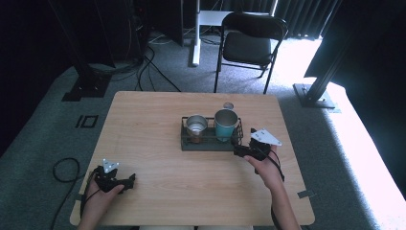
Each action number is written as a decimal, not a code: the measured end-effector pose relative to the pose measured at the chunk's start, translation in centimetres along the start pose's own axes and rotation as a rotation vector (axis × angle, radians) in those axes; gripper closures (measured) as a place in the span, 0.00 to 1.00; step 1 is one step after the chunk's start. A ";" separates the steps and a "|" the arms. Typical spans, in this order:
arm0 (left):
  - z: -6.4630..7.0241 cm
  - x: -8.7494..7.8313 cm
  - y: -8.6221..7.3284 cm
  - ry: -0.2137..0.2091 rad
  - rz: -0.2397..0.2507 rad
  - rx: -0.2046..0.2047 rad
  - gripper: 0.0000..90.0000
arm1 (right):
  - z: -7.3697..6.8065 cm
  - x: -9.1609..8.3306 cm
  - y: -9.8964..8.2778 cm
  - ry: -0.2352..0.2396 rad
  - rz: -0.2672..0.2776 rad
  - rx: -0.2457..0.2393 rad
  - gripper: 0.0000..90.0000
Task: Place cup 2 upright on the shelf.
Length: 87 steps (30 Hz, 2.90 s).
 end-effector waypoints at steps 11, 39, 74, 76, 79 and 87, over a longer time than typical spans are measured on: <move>0.0 0.0 0.0 0.000 -0.001 0.001 0.03 | 1.3 -1.4 -1.1 -0.033 -0.006 0.006 0.12; 0.0 0.0 0.0 0.000 -0.001 0.001 0.03 | 3.2 -4.3 -4.8 -0.052 -0.066 -0.001 0.12; 0.0 0.0 0.0 0.000 0.000 0.001 0.03 | 5.6 -7.4 -10.3 -0.110 -0.239 0.067 0.12; 0.0 0.0 0.0 0.000 0.000 0.000 0.03 | 5.7 -7.5 -10.5 -0.108 -0.249 0.067 0.12; 0.0 0.0 0.0 0.000 0.000 0.000 0.03 | 5.7 -7.6 -10.8 -0.103 -0.263 0.063 0.12; 0.0 0.0 0.0 0.000 0.000 0.000 0.03 | 5.8 -8.5 -11.9 -0.074 -0.292 0.082 0.12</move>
Point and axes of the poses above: each handheld gripper's, and its own axes: x roughly forward along the jaws, y roughly out of its top, z roughly to its right, the point moved 5 cm from there along x, roughly forward along the jaws, and after that the axes turned 1 degree about z, right-handed, at the moved point
